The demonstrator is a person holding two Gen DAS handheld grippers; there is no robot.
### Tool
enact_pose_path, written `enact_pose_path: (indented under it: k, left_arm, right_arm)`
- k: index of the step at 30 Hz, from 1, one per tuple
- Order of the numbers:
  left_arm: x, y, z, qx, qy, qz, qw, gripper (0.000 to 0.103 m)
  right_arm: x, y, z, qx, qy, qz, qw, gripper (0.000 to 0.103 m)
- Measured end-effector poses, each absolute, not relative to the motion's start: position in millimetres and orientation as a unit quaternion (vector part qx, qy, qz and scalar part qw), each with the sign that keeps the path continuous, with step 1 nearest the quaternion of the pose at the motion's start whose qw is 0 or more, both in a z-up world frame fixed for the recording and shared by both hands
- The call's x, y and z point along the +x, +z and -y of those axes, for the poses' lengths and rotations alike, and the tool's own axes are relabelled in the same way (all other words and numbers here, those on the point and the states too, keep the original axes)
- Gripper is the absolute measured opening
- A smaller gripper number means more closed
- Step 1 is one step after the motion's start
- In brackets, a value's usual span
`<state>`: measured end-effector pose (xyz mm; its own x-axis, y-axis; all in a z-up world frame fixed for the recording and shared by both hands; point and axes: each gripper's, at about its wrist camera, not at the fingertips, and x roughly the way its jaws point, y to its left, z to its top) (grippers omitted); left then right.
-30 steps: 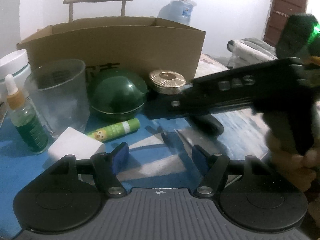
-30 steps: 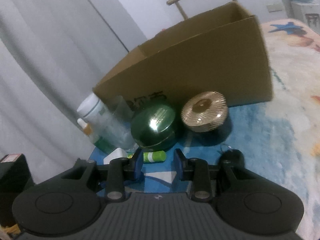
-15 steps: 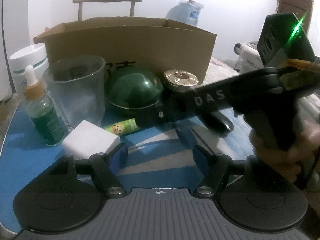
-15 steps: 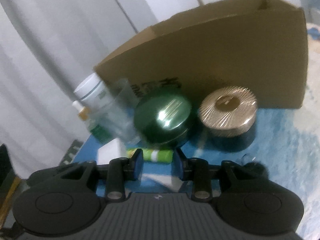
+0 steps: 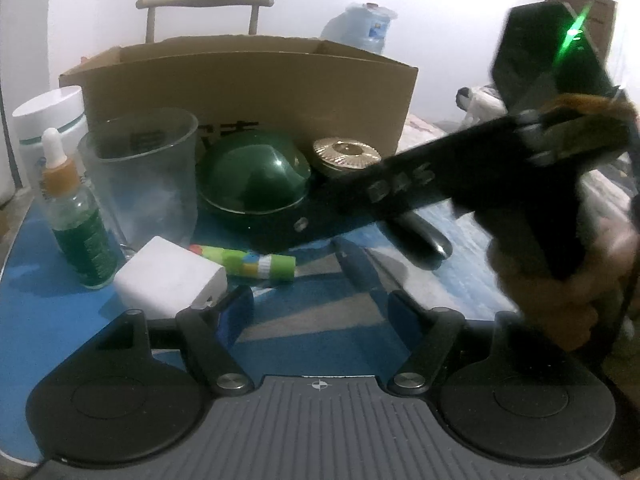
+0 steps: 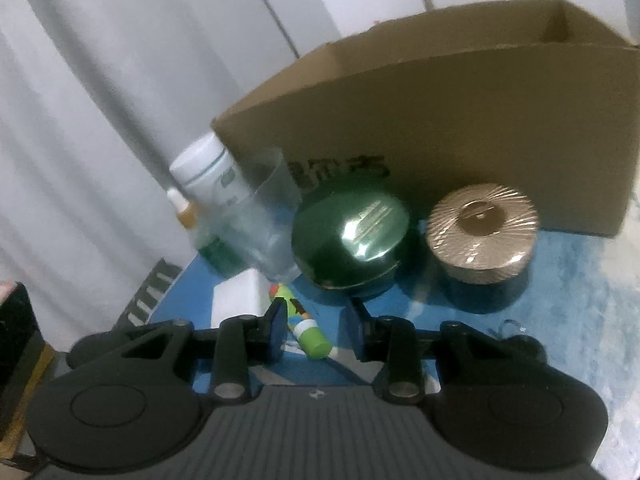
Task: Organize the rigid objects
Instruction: 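Lower the right gripper onto the green-and-white lip balm tube and close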
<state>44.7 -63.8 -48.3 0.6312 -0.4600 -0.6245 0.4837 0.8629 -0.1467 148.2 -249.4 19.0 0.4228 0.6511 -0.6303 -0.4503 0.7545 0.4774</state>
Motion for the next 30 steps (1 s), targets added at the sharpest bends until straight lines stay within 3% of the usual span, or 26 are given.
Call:
enact_pose_path:
  k: [2, 10, 30]
  left_arm:
    - [43.3, -48.5, 66.2, 0.020, -0.263, -0.339, 0.903, 0.074]
    - [41.7, -49.9, 75.1, 0.027, -0.265, -0.336, 0.903, 0.074]
    - [32.1, -48.3, 94.5, 0.049, -0.333, -0.336, 0.880, 0.075]
  right_arm:
    - [147.4, 14.4, 247.0, 0.117, 0.341, -0.433, 0.826, 0.025]
    - [140.5, 15.1, 250.8, 0.129, 0.347, -0.446, 0.815, 0.015]
    - [99.1, 20.4, 292.1, 0.152, 0.296, -0.451, 0.828, 0.016]
